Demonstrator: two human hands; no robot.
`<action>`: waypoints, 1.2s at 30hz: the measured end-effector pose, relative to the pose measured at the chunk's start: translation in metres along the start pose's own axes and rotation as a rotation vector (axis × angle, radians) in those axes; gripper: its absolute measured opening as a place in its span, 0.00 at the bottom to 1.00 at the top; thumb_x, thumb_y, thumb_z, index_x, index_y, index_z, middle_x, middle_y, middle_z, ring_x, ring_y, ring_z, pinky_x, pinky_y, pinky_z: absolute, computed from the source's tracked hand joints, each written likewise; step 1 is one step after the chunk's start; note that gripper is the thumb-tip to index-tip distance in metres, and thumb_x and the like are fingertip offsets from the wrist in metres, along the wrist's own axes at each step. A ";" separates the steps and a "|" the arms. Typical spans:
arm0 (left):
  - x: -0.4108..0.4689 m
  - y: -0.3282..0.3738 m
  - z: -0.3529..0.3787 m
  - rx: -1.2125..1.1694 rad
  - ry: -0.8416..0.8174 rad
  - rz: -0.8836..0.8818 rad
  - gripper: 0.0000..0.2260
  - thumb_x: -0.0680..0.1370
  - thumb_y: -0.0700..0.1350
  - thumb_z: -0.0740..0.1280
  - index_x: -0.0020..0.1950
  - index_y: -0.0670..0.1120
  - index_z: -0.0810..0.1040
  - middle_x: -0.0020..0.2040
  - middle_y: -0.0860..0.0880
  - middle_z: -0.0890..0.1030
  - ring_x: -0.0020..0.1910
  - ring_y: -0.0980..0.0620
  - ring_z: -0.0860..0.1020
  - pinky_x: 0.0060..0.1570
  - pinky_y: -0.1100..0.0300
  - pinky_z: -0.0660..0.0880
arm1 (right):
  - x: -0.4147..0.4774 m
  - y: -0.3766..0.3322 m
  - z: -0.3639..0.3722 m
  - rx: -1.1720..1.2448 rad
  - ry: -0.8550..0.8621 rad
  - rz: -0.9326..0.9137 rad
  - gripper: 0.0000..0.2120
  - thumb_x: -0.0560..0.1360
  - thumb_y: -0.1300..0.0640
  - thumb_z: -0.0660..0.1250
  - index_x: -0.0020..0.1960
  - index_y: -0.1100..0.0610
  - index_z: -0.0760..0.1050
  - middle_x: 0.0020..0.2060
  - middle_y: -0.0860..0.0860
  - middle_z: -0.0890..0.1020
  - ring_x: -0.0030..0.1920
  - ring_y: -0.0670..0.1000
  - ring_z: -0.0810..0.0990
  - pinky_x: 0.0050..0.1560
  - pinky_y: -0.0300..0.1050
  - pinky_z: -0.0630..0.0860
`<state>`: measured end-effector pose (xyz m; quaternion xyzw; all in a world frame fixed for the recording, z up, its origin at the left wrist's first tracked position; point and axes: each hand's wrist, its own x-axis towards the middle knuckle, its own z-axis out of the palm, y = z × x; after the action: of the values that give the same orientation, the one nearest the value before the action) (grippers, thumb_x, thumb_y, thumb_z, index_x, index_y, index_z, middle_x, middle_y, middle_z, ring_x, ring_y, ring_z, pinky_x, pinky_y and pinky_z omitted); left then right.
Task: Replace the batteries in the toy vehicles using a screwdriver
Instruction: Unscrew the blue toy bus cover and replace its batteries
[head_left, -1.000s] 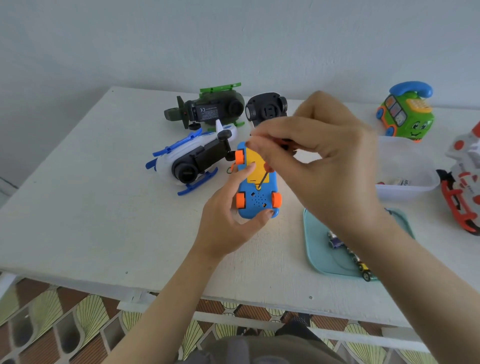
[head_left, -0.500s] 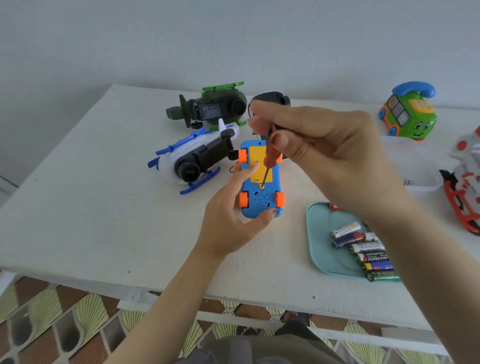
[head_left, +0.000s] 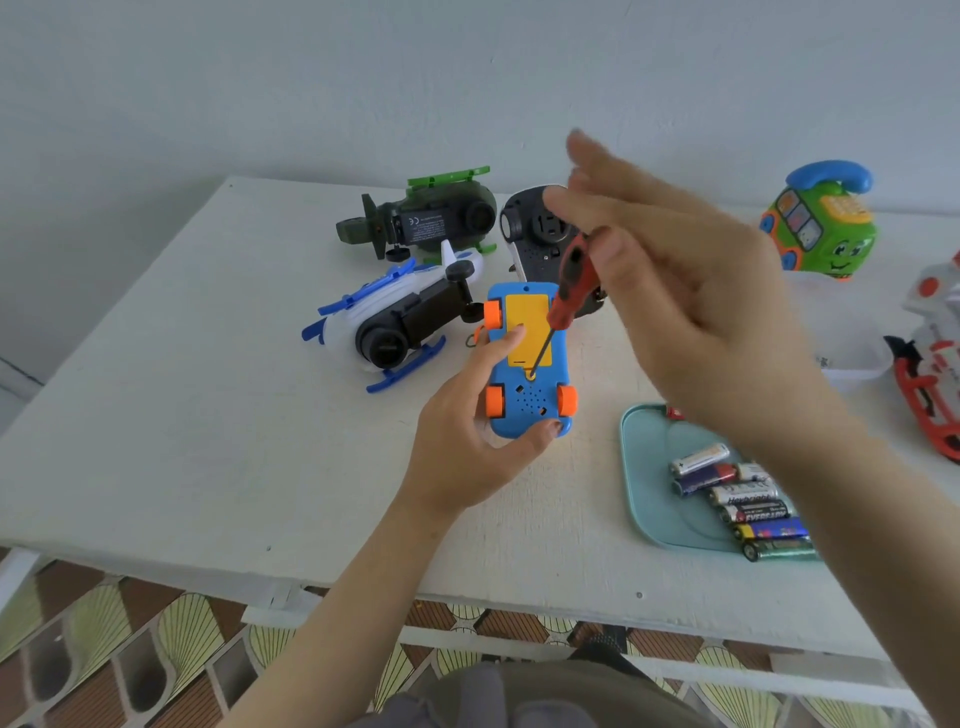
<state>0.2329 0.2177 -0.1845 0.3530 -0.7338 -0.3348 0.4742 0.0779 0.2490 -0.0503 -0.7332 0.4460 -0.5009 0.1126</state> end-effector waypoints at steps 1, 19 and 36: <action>0.000 0.000 0.000 0.002 -0.003 0.003 0.30 0.71 0.53 0.72 0.70 0.51 0.67 0.59 0.56 0.76 0.56 0.56 0.79 0.49 0.64 0.79 | 0.001 -0.001 -0.002 0.115 -0.077 0.042 0.15 0.79 0.65 0.56 0.64 0.64 0.74 0.51 0.65 0.82 0.59 0.53 0.79 0.59 0.50 0.76; 0.001 -0.001 0.000 0.003 -0.006 -0.021 0.29 0.71 0.54 0.71 0.70 0.53 0.66 0.58 0.53 0.77 0.56 0.55 0.79 0.49 0.63 0.79 | 0.008 0.002 0.004 0.166 -0.005 0.027 0.12 0.80 0.66 0.58 0.58 0.65 0.78 0.47 0.66 0.82 0.59 0.53 0.79 0.58 0.38 0.74; 0.001 -0.002 -0.001 0.008 -0.008 -0.014 0.30 0.72 0.54 0.71 0.71 0.50 0.66 0.59 0.53 0.77 0.55 0.53 0.79 0.48 0.57 0.81 | 0.006 0.005 0.002 0.224 -0.018 0.024 0.13 0.79 0.68 0.58 0.61 0.61 0.74 0.48 0.62 0.82 0.61 0.53 0.78 0.54 0.48 0.78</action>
<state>0.2339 0.2160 -0.1858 0.3584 -0.7346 -0.3367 0.4675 0.0771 0.2407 -0.0501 -0.7151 0.3952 -0.5394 0.2039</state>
